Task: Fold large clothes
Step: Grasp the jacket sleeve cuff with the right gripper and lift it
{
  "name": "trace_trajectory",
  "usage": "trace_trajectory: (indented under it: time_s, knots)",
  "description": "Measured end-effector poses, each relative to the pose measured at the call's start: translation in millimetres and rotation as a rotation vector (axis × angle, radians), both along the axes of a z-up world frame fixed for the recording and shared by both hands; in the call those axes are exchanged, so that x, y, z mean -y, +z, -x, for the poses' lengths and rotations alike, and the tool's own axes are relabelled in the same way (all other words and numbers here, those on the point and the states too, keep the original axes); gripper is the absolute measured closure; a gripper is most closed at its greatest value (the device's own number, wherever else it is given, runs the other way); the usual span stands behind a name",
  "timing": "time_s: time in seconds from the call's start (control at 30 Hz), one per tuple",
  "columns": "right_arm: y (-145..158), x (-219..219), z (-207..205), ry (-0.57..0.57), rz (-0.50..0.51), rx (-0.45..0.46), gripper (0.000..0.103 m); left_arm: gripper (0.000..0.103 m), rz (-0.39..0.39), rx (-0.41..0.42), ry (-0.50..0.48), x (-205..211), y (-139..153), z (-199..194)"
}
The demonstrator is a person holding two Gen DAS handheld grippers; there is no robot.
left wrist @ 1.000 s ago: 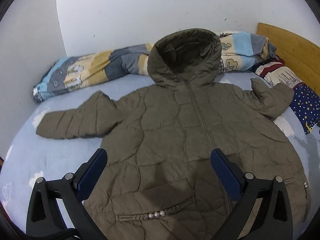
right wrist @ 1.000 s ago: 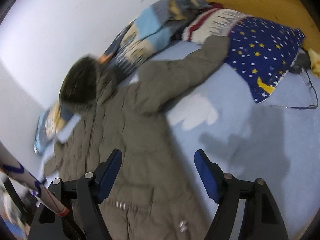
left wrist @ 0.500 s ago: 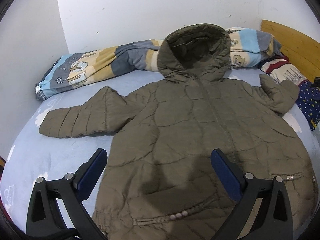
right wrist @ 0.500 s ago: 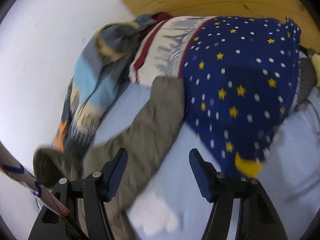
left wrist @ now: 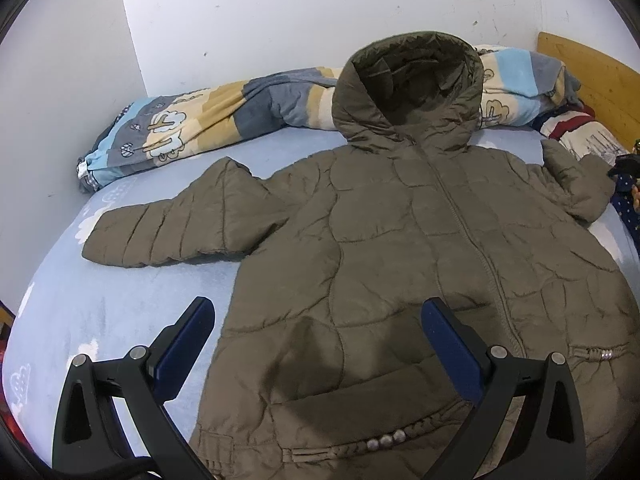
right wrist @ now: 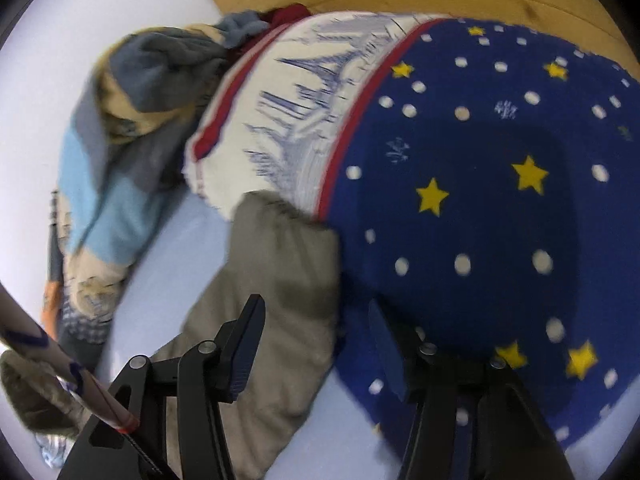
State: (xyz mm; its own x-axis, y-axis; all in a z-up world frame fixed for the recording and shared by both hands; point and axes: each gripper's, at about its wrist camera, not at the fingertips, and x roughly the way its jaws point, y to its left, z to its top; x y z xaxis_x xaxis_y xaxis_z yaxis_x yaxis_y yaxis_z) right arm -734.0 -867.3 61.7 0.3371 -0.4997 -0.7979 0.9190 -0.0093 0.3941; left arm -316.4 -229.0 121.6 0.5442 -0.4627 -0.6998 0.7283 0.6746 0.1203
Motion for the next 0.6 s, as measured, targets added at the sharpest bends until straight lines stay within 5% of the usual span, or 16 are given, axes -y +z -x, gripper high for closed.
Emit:
trace_trajectory:
  time_s: [0.03,0.13,0.17,0.6]
  knots:
    - [-6.0,4.5,-0.6,0.006,-0.004,0.013,0.048,0.000,-0.004,0.001,-0.003,1.2,-1.3,1.5]
    - [-15.8,8.8,-12.2,0.069,-0.014,0.010,0.085,0.000,-0.020,0.013,-0.011,4.6,-3.7,4.5]
    - [-15.1,6.5,-14.3,0.075,-0.001,0.010,0.090,0.000,-0.017,0.012,-0.013,4.6,-3.5,5.3]
    - [119.1,-68.3,47.1,-0.052,0.235,0.039,0.091,0.000,0.069,0.024,-0.025,-1.7,23.4,17.1]
